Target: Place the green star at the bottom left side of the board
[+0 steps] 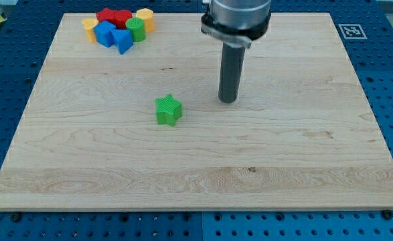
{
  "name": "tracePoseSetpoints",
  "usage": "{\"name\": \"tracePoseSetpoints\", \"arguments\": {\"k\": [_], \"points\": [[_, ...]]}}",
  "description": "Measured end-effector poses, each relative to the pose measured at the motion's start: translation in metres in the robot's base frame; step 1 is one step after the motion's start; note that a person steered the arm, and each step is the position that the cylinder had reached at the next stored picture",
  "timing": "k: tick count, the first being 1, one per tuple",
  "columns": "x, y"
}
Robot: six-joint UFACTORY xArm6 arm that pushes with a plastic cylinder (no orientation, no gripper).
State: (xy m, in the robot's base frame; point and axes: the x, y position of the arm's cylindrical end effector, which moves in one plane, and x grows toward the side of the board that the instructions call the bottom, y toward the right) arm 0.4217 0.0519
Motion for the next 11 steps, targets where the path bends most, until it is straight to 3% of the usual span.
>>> {"name": "tracePoseSetpoints", "arguments": {"k": [3,4,6,8,11], "points": [[0.048,-0.113],[0.051,-0.102],[0.106,-0.125],[0.049,-0.081],[0.09,-0.166]]}}
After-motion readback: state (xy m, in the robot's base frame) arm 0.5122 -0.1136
